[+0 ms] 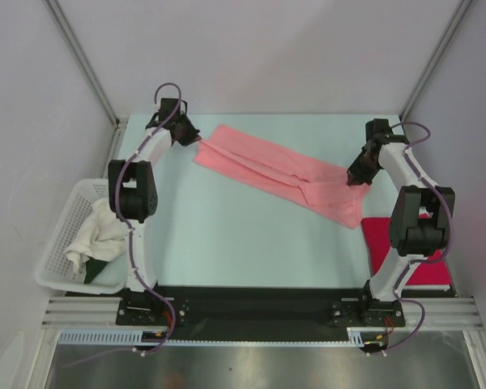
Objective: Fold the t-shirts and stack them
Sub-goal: Fold the tshirt
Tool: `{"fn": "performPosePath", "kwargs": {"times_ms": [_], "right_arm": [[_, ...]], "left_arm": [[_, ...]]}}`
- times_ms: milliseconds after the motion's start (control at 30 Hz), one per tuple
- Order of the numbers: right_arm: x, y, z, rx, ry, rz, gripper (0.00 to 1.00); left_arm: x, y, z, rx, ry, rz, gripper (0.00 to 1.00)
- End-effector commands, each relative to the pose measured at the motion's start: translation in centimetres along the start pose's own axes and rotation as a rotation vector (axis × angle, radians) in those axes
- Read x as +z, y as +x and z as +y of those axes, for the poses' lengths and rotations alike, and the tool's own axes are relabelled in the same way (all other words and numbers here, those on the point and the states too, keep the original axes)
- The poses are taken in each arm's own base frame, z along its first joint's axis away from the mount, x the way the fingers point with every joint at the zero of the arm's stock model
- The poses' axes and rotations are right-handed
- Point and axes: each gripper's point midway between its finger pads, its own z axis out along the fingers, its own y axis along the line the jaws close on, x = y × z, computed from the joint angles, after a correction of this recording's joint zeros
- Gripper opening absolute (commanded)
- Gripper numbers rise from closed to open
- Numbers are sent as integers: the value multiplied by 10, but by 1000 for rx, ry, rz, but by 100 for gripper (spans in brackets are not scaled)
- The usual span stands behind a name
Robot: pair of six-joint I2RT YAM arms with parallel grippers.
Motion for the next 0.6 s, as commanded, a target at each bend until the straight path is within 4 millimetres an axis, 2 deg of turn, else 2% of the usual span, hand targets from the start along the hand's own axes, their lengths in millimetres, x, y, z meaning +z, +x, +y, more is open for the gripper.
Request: {"fn": "performPosePath", "kwargs": {"times_ms": [0,133,433,567], "right_arm": [[0,-13,6,-10,-16,-20,0],[5,-14,9,-7,-36,-10,0],[14,-19,4,29,-21,-21,0],[22,-27,0,58,-21,-45,0]], "left_arm": [[-1,-14,-15,-9,27,-36,0],[5,-12,-14,-10,27,-28,0],[19,-15,-16,-15,37,-31,2],[29,-15,-22,5,58,-30,9]]}}
